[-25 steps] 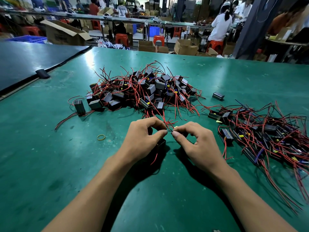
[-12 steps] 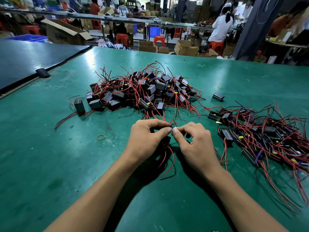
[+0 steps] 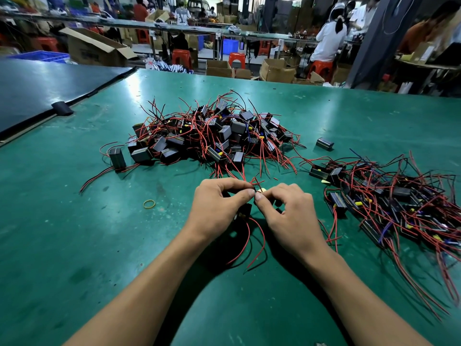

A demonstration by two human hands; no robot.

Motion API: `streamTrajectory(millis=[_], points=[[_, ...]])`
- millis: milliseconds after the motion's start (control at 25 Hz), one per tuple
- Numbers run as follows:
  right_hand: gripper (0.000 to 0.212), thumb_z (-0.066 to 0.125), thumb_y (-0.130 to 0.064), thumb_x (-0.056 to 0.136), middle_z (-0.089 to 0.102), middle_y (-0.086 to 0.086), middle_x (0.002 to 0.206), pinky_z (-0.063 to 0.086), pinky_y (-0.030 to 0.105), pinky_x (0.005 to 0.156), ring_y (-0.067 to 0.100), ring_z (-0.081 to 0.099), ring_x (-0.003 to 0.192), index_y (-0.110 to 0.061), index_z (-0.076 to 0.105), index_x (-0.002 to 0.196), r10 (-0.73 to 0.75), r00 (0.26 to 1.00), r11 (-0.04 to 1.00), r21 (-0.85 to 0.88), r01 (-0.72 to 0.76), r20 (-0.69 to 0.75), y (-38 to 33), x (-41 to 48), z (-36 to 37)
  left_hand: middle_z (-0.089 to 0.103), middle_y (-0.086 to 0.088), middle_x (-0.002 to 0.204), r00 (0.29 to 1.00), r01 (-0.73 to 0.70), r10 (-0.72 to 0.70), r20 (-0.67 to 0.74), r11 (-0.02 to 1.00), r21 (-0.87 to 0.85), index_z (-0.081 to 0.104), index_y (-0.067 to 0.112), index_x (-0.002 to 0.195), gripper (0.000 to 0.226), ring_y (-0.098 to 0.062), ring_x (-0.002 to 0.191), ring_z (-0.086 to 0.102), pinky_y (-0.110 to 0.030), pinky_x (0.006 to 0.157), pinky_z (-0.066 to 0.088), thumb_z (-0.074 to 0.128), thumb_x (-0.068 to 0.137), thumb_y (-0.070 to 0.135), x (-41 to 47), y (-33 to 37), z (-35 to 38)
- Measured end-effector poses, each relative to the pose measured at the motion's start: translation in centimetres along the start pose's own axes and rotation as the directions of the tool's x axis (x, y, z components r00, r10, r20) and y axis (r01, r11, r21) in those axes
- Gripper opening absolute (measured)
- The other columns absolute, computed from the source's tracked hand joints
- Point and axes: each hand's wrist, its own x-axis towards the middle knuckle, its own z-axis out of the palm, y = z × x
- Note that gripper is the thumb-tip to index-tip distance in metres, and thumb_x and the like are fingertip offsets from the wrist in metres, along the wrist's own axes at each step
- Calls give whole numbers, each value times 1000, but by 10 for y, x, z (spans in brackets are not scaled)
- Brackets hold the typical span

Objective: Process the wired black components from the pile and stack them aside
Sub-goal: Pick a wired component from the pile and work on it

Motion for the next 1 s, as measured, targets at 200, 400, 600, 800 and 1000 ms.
streamTrajectory(millis=[200,400,600,800,1000], points=[[25,59,-42,88,68,-11,80,45,53,83,17,57,84,-24,74,79,-19,1000,1000,-14,19,1,0,-1,-1,71,2,67,999,-13,14,-37,1000,27,78,14,84,2,-10,57,60,-26,60,52,76,82,15,-2,1,1],[19,63,-37,87,69,-10,87,47,53,86,16,60,87,-24,76,91,-64,998,998,8,64,-4,-2,1,-5,61,17,52,989,-110,122,-82,984,138,78,16,81,4,-11,48,50,-26,52,45,74,83,16,-2,0,3],[17,68,-34,88,66,-14,90,45,40,85,2,55,79,-26,75,101,-155,983,988,14,157,-101,-3,3,-9,70,9,78,931,-334,364,-40,888,316,78,14,92,10,7,61,53,-9,59,35,74,83,13,-5,1,1],[15,69,-37,88,65,-12,80,41,36,77,3,53,74,-23,72,82,-193,977,981,-30,191,-89,-3,3,-11,72,0,87,890,-429,450,71,778,459,76,11,95,15,-20,83,65,-37,75,52,68,86,21,-5,-2,-3],[19,66,-38,91,62,-12,76,47,43,72,6,53,70,-23,69,78,-165,984,986,-16,164,-67,-3,5,-11,70,1,84,868,-479,475,147,719,504,74,12,92,16,-24,81,62,-44,73,49,65,85,22,-6,0,-3]])
